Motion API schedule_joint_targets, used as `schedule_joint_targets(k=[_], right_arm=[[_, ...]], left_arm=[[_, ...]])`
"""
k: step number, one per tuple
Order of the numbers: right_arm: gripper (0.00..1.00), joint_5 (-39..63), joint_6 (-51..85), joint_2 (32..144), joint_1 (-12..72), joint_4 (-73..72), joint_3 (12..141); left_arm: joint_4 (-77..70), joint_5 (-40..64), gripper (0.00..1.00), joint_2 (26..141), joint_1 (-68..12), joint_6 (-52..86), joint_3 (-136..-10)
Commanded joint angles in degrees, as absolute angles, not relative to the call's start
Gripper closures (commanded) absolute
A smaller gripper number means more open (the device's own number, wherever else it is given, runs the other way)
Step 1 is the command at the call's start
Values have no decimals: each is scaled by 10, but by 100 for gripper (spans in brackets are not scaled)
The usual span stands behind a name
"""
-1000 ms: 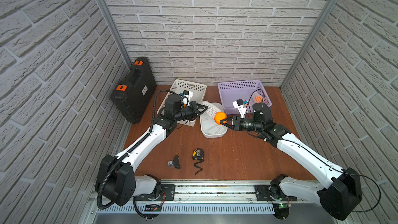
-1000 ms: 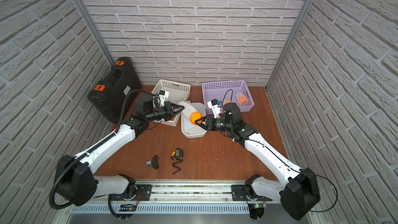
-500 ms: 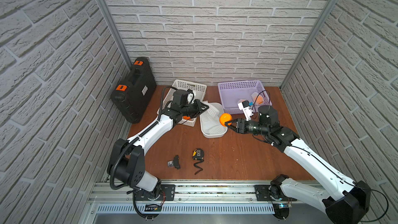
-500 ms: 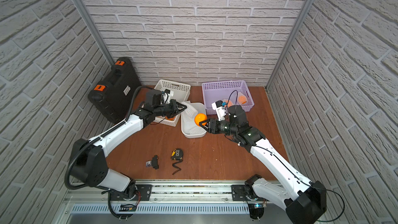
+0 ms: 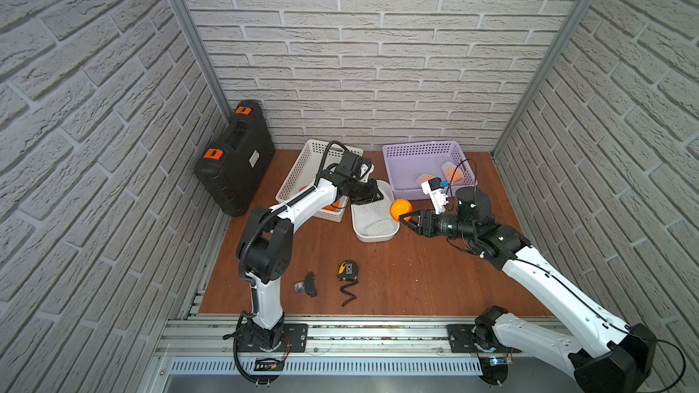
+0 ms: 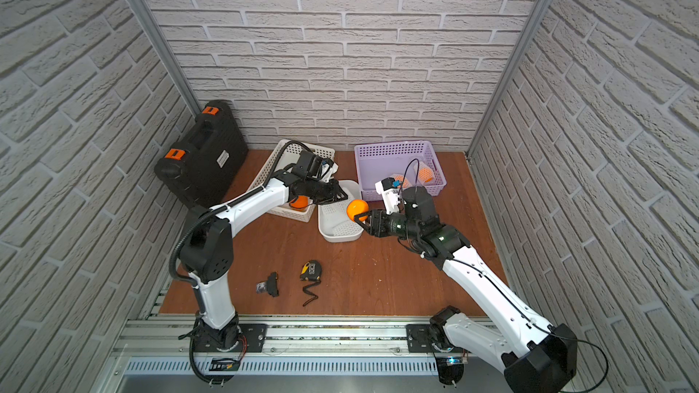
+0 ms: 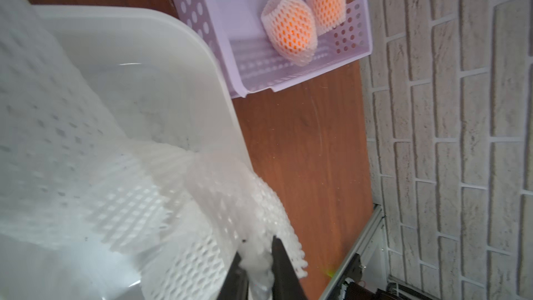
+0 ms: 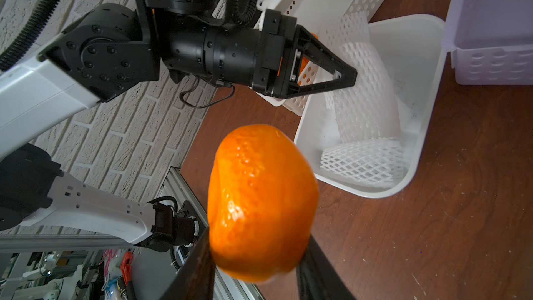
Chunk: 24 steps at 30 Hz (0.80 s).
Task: Remove foam nets from oranges
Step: Place the foam net into the storage box.
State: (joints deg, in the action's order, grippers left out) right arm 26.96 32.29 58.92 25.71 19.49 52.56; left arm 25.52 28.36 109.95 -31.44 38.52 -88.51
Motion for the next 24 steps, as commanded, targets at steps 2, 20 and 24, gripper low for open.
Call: schedule_joint_targets(k=[2, 20, 24], right_arm=[[64, 265, 302, 582, 257, 185, 514], [64, 261, 294, 569, 255, 192, 507], [64, 256, 296, 568, 255, 192, 508]], left_arm=[[324, 239, 82, 1151, -308, 322, -915], [454, 79, 61, 1301, -332, 262, -1087], [449, 100, 46, 1277, -333, 272, -1075]])
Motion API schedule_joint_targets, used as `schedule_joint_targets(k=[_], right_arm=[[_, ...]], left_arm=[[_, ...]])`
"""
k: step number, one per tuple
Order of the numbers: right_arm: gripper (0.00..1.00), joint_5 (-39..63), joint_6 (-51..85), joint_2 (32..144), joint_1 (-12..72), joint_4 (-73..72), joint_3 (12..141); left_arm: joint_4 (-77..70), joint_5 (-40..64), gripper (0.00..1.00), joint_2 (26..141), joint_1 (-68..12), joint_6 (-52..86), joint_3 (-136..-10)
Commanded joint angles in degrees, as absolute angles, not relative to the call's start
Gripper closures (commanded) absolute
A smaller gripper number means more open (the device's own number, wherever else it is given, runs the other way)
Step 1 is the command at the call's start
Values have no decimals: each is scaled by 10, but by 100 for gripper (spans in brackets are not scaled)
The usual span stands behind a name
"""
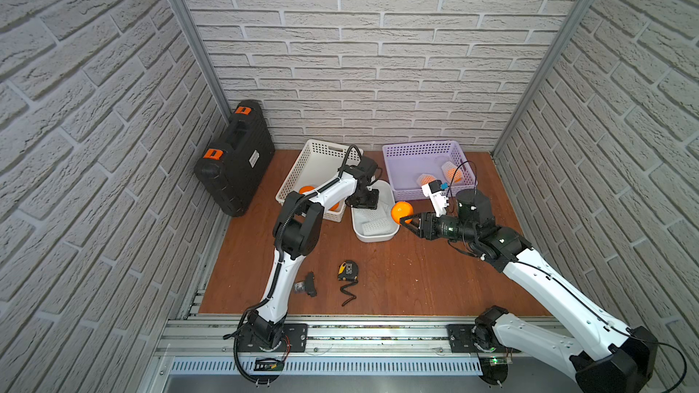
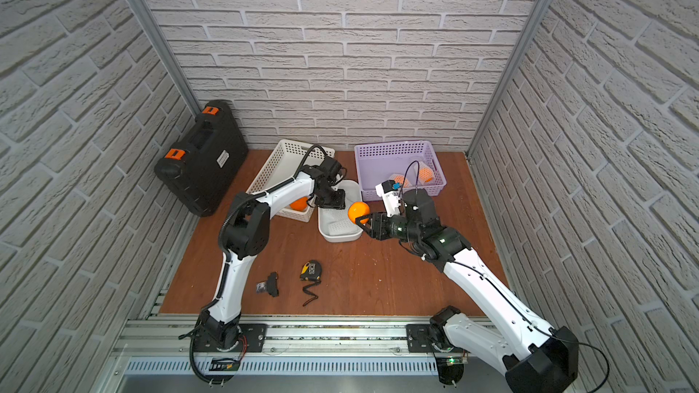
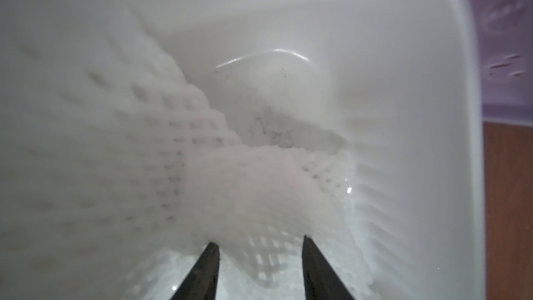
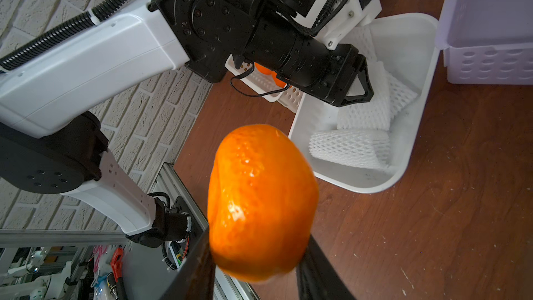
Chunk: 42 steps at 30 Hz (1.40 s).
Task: Remove foam nets from oranges
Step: Place the foam net into the storage box, then place the orange in the basket.
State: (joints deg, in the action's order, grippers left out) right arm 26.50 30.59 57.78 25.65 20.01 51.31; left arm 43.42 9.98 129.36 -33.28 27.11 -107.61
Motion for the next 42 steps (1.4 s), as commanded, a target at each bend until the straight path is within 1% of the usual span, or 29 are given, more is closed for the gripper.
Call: schedule_joint_targets(k=[1, 8, 11, 13, 19, 22, 25, 29, 34, 36, 42], right_arm=[[64, 255, 297, 569, 254, 192, 507], [64, 240, 301, 571, 254, 190, 507], [64, 232, 301, 571, 253, 192, 507], [64, 229, 301, 570, 254, 193, 507], [64, 226, 301, 578, 253, 192, 508], [64, 234, 303, 591, 255, 180, 510], [63, 245, 303, 619, 259, 169, 518], [63, 248, 308, 675, 271, 139, 536], [63, 249, 319, 779, 306, 96, 595], [63, 253, 329, 823, 318, 70, 622], [63, 264, 391, 984, 333, -5, 729]], left_arm=[[447, 103, 43, 1267, -334, 274, -1073], [439, 131, 29, 1213, -342, 292, -1067], [437, 135, 21, 1192, -344, 303, -1060], [431, 139, 13, 1175, -344, 310, -1050], [434, 132, 2, 1135, -343, 314, -1038], [437, 124, 2, 1107, -337, 315, -1038], [438, 90, 2, 1064, -324, 322, -1026], [406, 40, 2, 976, -287, 362, -955], [340, -25, 2, 842, -236, 413, -804], [323, -37, 2, 801, -221, 421, -758], [291, -60, 2, 716, -193, 433, -678]])
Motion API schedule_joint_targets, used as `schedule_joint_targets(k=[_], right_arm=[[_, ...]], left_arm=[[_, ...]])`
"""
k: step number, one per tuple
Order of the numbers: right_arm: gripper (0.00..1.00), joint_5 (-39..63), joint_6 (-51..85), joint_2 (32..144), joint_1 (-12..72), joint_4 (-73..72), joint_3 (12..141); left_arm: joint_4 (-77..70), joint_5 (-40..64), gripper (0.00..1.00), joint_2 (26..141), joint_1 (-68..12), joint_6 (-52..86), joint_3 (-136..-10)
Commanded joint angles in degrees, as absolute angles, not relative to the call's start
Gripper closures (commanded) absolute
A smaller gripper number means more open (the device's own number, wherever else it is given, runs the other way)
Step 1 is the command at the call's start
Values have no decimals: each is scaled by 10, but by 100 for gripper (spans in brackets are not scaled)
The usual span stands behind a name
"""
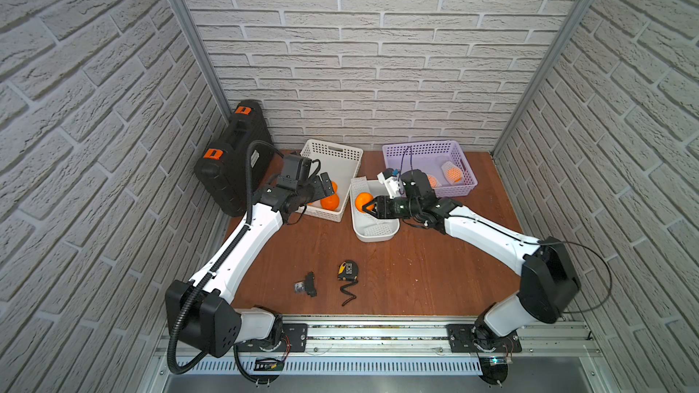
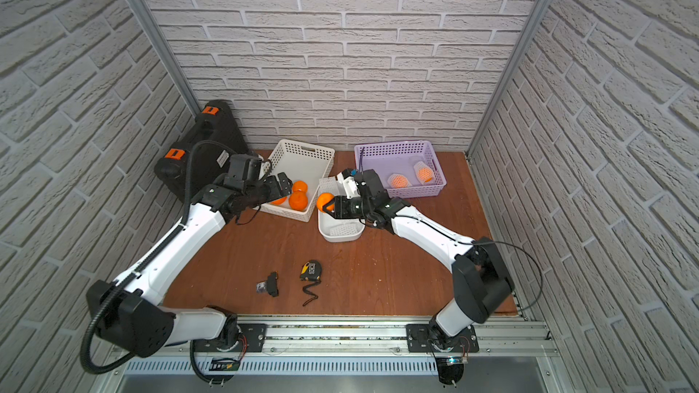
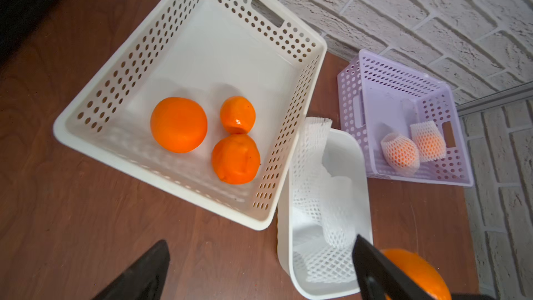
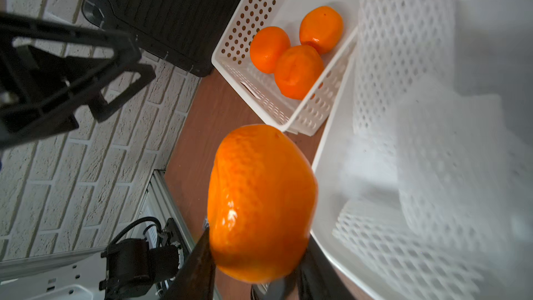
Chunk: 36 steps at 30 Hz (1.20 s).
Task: Remove foam nets from oranges
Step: Place the orange in the basket.
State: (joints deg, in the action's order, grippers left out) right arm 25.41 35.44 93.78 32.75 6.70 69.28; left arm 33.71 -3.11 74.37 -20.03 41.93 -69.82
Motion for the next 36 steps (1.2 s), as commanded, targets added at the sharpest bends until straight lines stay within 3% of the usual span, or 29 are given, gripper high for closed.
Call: schedule_joint_targets(k=[1, 9, 13, 25, 30, 36], right_arm=[[62, 266, 400, 1011, 334, -15, 753], [59, 267, 462, 1202, 338, -58, 929], [52, 268, 483, 1267, 338, -60, 1001], [48, 244, 581, 1374, 334, -86, 1135], [47, 244, 564, 1356, 334, -75, 1137], [46, 214, 480, 1249, 327, -35, 1071]], left_arm=[[283, -67, 2, 705, -193, 437, -666], [261, -86, 2, 660, -189, 471, -619], [263, -79, 2, 652, -177, 484, -617], [260, -57, 2, 649, -169, 494, -616], [261, -59, 2, 646, -169, 493, -616], [260, -54, 2, 651, -168, 497, -614]])
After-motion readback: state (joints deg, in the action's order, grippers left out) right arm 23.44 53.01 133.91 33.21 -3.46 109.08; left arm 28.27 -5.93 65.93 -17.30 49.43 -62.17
